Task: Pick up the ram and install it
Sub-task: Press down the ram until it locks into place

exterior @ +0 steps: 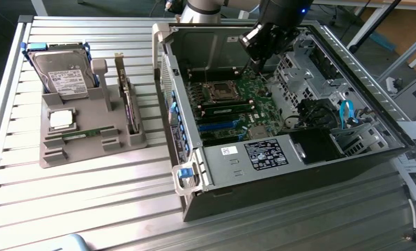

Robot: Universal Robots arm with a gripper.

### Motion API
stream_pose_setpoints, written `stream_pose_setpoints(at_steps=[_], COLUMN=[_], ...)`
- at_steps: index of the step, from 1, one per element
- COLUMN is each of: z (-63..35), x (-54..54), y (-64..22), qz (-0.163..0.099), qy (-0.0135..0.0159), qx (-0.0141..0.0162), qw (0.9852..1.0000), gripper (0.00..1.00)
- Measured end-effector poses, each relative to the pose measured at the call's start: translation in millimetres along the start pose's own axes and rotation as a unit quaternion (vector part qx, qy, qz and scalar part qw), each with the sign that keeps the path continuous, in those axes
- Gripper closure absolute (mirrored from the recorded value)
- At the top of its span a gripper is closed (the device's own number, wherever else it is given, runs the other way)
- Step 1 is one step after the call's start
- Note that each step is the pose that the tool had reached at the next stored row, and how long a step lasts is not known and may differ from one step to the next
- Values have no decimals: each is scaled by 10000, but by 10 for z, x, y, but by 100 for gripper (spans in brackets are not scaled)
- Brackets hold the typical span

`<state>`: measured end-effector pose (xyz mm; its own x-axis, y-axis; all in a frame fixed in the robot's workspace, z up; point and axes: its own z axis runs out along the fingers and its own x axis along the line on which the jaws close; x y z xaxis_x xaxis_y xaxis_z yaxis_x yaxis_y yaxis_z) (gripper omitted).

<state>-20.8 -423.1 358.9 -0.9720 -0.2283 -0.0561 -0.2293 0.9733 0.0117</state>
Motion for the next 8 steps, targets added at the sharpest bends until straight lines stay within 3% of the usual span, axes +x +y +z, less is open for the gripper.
stream_pose_setpoints(at_steps=[4, 8], z=[1, 2], x=[0, 0], y=[0, 0], qz=[293, 605], qy=[-3, -7], qx=[16, 34], qw=[9996, 9982], gripper=[89, 89])
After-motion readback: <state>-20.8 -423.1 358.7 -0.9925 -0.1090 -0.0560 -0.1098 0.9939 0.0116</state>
